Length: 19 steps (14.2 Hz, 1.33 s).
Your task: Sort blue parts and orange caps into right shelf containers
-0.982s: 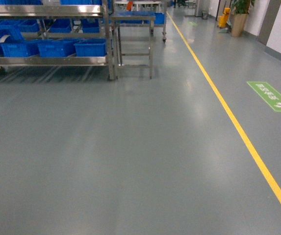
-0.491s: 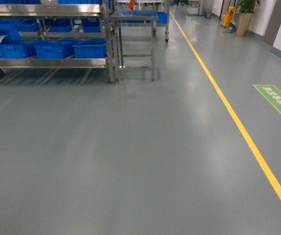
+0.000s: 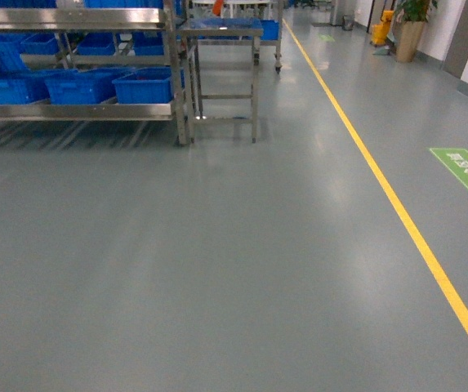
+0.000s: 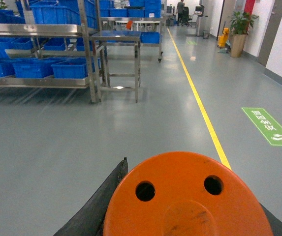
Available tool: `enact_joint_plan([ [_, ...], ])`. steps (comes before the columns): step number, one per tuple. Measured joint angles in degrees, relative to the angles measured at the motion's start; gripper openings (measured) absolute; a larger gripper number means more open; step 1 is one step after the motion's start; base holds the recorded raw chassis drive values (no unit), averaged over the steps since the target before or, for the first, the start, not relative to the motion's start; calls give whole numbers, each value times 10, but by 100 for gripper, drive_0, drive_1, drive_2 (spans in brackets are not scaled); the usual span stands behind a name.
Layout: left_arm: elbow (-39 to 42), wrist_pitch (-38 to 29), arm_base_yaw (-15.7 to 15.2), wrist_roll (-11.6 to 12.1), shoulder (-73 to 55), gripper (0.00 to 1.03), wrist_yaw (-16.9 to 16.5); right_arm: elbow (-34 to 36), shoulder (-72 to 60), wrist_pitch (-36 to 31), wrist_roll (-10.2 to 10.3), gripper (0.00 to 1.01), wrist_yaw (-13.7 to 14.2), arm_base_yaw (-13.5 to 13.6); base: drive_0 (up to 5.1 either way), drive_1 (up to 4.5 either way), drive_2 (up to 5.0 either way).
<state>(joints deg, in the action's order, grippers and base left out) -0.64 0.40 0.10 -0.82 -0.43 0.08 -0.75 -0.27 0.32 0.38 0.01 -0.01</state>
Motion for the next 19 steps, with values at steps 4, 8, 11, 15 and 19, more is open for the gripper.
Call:
enact_joint_plan([
  [4,0,0,0,0,0,41,0,0,0,0,0,43,0,0,4,432,-425],
  [8,0,-2,0,0,0,41,-1,0,0,-2,0,43,0,0,8,437,-421],
  [11,0,0,0,0,0,41,0,0,0,-1,0,43,0,0,3,431,-426],
  [15,0,-1,0,0,0,41,-1,0,0,0,0,43,0,0,-8,421,-436],
  [19,0,0,0,0,0,41,0,0,0,1,0,43,0,0,-14,414,-443],
])
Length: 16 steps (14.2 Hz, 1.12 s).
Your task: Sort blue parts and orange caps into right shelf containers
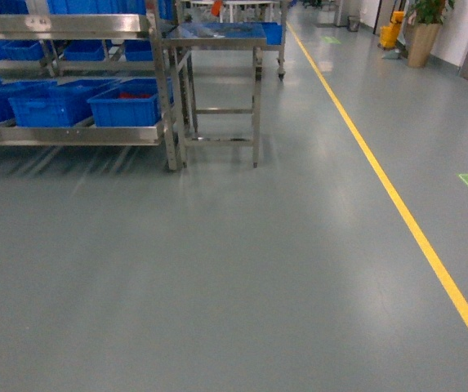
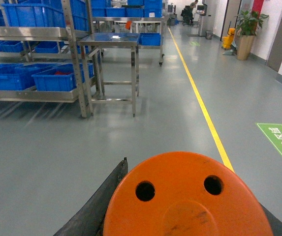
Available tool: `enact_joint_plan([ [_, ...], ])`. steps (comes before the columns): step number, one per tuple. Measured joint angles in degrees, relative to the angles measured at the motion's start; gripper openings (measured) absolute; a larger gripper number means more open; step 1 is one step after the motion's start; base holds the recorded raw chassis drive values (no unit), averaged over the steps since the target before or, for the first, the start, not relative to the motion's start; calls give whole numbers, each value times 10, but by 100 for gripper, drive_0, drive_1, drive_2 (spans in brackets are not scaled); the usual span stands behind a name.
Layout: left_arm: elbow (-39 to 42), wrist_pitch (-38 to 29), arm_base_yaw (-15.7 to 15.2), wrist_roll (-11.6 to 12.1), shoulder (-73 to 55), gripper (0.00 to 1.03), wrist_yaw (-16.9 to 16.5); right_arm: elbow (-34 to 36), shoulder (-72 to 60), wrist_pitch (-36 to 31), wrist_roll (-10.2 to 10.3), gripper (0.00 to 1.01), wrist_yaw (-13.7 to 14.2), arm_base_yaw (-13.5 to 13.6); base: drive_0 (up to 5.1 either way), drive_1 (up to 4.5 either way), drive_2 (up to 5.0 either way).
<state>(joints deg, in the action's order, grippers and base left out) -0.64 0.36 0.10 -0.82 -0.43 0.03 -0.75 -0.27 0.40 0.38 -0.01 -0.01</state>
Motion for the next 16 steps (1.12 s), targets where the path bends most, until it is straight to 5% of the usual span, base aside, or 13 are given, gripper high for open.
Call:
enact_joint_plan([
  [16,0,1,0,0,0,41,0,0,0,-1,0,43,0,0,-1,428,-430],
])
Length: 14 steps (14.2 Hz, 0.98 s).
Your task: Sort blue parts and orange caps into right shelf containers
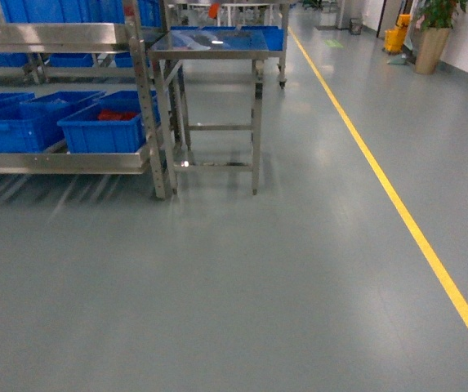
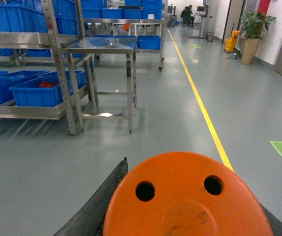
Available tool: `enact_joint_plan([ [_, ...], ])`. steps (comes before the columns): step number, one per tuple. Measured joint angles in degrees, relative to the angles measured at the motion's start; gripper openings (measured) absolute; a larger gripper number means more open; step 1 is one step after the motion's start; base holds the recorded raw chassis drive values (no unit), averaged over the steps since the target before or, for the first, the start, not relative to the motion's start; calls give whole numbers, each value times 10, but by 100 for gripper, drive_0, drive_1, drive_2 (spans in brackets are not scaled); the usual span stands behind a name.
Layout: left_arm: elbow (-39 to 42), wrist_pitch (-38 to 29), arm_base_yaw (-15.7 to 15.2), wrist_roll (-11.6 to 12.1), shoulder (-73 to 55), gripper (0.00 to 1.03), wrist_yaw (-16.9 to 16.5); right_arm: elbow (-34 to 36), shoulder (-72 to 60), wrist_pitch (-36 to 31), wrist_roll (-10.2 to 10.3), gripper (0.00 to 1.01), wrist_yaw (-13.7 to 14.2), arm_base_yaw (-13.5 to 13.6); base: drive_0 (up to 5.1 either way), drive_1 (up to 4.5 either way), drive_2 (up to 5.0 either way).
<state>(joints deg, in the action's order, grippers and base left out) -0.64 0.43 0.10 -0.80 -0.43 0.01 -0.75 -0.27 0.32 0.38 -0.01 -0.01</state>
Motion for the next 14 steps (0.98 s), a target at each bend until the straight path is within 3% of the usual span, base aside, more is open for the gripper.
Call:
enact_joint_plan([
  [14,0,0,0,0,0,41,0,0,0,0,0,43,0,0,-6,423,-435],
])
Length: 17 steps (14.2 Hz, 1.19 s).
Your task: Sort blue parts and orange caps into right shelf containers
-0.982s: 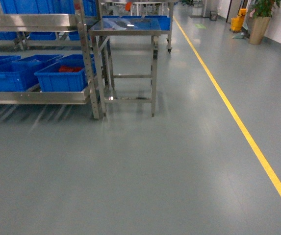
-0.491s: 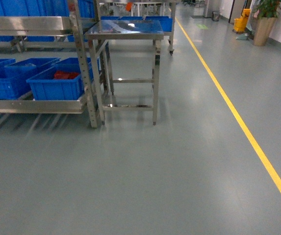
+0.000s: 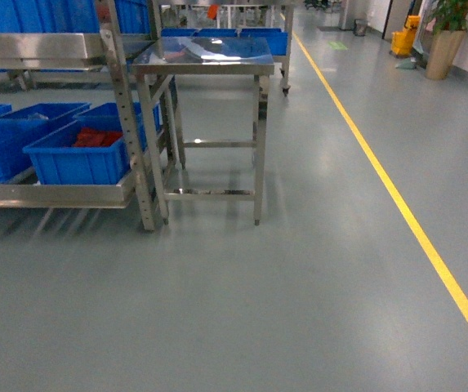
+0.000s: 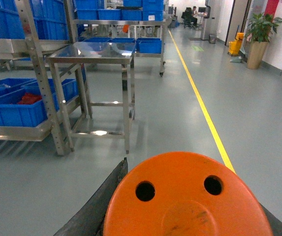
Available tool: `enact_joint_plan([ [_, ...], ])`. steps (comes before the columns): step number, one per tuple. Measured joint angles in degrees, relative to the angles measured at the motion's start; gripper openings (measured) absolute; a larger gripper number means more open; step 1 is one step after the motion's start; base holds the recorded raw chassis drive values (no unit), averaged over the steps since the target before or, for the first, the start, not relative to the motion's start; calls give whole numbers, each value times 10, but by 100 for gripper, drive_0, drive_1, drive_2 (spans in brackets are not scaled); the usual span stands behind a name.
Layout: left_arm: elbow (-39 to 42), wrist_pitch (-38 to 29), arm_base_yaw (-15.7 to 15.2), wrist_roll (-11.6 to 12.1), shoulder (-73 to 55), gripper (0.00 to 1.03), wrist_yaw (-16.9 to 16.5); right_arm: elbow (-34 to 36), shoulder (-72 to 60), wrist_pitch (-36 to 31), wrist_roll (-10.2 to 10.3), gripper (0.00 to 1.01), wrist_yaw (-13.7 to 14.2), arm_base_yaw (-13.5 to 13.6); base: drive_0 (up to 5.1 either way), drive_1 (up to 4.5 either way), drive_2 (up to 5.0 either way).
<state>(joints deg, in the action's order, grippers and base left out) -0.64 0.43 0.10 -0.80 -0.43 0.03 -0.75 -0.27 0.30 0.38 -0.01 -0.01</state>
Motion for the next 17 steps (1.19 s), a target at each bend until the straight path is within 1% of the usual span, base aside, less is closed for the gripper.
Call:
enact_joint_plan([
  [17,0,0,0,0,0,41,0,0,0,0,0,43,0,0,7,436,-422],
])
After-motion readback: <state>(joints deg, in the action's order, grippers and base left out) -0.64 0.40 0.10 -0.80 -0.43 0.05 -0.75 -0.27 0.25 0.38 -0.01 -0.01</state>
